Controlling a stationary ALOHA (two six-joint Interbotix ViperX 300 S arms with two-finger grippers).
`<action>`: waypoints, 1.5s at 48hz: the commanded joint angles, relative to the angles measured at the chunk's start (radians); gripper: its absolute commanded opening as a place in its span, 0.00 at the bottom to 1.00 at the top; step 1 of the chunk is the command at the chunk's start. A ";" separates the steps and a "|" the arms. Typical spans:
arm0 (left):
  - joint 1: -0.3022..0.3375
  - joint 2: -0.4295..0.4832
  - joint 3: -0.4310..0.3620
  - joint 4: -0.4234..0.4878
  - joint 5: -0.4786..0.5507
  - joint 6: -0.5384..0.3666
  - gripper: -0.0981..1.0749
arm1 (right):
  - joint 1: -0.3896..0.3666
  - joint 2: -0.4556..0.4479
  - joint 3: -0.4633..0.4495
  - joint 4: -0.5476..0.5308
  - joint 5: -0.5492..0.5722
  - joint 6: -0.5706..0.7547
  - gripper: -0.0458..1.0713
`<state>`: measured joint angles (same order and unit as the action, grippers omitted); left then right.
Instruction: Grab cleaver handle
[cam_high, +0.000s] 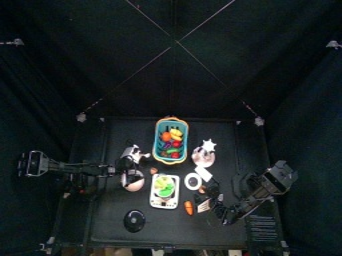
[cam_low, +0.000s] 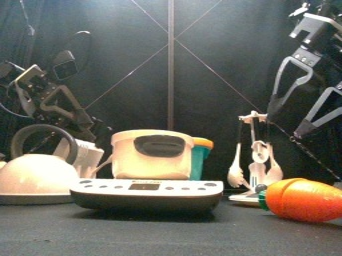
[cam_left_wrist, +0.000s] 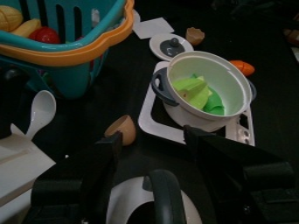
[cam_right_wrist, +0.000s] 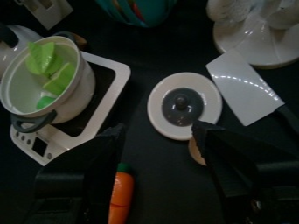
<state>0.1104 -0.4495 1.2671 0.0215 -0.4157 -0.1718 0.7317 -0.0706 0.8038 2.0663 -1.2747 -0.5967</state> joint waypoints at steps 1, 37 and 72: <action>-0.029 -0.003 -0.021 0.008 -0.005 0.005 0.88 | 0.006 -0.100 0.049 -0.005 0.003 -0.029 0.88; -0.041 -0.055 -0.020 0.054 -0.005 0.002 0.88 | -0.290 -0.445 0.460 0.055 0.531 -0.233 0.88; -0.041 -0.057 -0.011 0.032 -0.005 0.000 0.88 | -0.396 -0.288 0.515 -0.026 0.732 -0.232 0.79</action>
<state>0.0660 -0.5062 1.2655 0.0552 -0.4157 -0.1733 0.3359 -0.3666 1.3162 2.0371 -0.5645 -0.8314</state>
